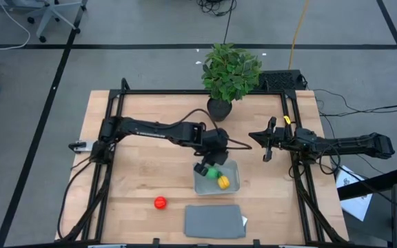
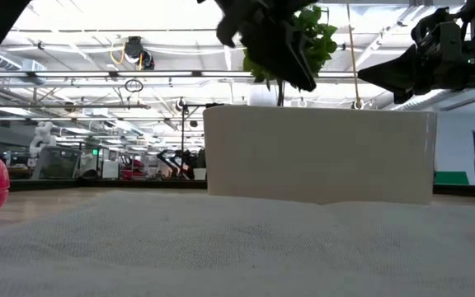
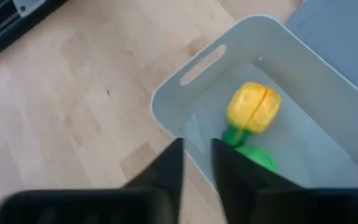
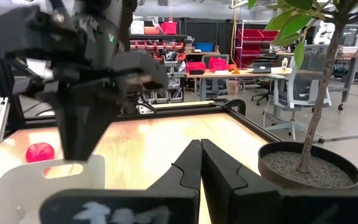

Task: Pick and placing Produce into tupperware
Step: Put the tomato into the bin

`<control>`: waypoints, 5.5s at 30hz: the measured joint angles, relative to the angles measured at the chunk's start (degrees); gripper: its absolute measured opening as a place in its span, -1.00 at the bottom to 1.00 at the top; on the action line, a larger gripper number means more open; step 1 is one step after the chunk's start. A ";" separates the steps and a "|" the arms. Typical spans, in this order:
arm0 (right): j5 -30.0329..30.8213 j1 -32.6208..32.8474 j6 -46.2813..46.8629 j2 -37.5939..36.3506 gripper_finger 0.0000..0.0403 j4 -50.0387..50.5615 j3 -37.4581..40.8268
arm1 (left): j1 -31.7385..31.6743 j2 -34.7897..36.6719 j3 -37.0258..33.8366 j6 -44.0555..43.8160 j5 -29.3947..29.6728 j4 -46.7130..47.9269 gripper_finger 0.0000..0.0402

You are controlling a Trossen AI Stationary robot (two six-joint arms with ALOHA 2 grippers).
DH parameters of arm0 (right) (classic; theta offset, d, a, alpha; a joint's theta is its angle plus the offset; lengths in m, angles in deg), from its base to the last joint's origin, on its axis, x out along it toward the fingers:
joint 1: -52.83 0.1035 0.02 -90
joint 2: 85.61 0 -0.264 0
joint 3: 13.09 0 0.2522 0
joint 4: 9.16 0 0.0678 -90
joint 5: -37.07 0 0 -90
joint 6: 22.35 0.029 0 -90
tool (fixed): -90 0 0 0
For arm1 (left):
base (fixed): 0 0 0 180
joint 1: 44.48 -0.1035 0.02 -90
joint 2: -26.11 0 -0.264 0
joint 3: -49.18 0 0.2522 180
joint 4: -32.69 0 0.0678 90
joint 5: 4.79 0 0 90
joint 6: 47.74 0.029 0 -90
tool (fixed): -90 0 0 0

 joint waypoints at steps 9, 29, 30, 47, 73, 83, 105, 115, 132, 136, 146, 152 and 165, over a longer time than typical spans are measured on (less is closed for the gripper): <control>0.00 0.00 0.00 0.01 -1.00 0.03 0.00 | 0.54 6.48 0.00 -2.64 3.93 11.44 -0.97; 0.00 0.00 0.00 0.02 -1.00 0.87 0.00 | 2.18 26.01 -0.22 -9.85 13.04 19.68 -0.99; -0.02 0.00 0.00 0.00 -1.00 0.87 0.00 | 2.09 26.71 -0.24 -10.37 14.36 20.27 -0.99; 0.00 0.00 0.02 0.01 -1.00 0.85 0.00 | -6.77 53.67 -36.01 -18.78 12.19 -18.15 -1.00; -0.26 0.00 1.51 -0.02 -1.00 0.61 0.00 | -4.04 77.36 -82.72 -20.77 6.28 -56.44 -1.00; -2.77 -0.01 2.53 -1.43 -1.00 0.65 -0.01 | -3.93 90.57 -88.20 -21.51 13.36 -52.13 -1.00; -5.67 -0.13 3.19 3.83 -1.00 0.41 0.57 | -3.88 99.65 -93.50 -21.86 15.17 -46.21 -1.00; -1.18 -0.14 1.06 23.01 -1.00 -8.62 -1.84 | -3.88 99.59 -93.50 -22.17 14.85 -46.01 -0.99; -8.66 0.02 -0.23 41.87 -1.00 -13.06 -6.51 | -3.86 99.57 -93.50 -22.56 14.60 -45.40 -0.90; -13.29 0.02 0.37 43.81 -1.00 -15.29 -6.51 | -3.86 99.56 -93.50 -22.34 14.60 -45.40 -0.89; -13.64 2.40 2.11 48.07 -1.00 -16.90 -6.56 | -3.86 99.56 -93.50 -22.32 14.61 -45.42 -0.89; -13.58 3.65 2.88 51.13 -1.00 -19.38 -6.56 | -3.86 99.54 -93.50 -22.32 14.60 -45.42 -0.89; -14.50 5.63 3.02 51.49 -1.00 -20.15 -6.56 | -3.86 99.56 -93.50 -22.32 14.62 -45.44 -0.89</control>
